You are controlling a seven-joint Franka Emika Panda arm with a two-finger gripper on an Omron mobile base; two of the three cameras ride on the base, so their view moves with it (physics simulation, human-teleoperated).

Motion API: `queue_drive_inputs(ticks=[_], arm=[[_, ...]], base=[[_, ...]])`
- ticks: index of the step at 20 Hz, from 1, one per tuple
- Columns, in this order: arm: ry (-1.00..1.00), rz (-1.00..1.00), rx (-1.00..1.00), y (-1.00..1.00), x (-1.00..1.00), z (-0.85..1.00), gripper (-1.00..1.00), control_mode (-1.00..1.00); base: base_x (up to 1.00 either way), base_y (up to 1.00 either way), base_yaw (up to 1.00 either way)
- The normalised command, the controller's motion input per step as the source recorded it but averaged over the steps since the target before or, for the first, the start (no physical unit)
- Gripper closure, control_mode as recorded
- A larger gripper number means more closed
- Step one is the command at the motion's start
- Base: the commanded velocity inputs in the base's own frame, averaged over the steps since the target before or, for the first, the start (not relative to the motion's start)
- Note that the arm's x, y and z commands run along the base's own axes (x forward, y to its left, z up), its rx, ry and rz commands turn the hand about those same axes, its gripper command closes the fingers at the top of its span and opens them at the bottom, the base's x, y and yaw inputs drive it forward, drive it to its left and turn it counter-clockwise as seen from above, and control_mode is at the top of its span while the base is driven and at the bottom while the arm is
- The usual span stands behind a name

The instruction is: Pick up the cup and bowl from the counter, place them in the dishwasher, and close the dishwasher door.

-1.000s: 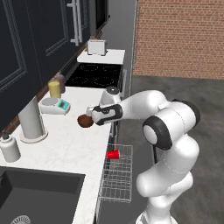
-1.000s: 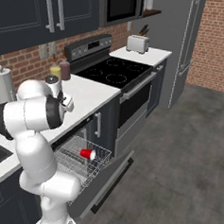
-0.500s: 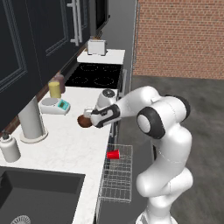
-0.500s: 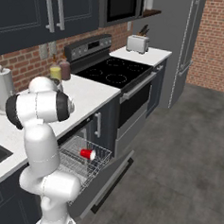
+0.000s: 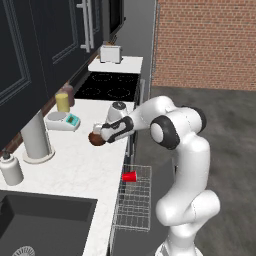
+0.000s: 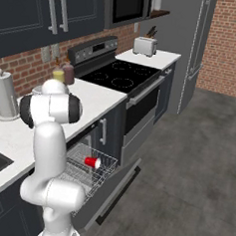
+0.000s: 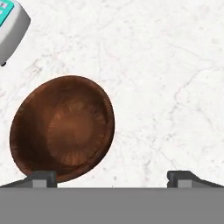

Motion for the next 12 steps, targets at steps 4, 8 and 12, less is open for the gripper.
queue_drive_inputs(ticks=[4,8,12], arm=[[0.08,0.0,-0.01,0.07,0.19,-0.27,-1.0,-1.0],[0.06,0.0,0.0,0.06,0.21,-0.21,-1.0,-1.0],[0.05,0.0,0.0,0.01,0.29,-0.12,-1.0,-1.0]], base=[[0.0,0.0,0.0],[0.0,0.0,0.0],[0.0,0.0,0.0]])
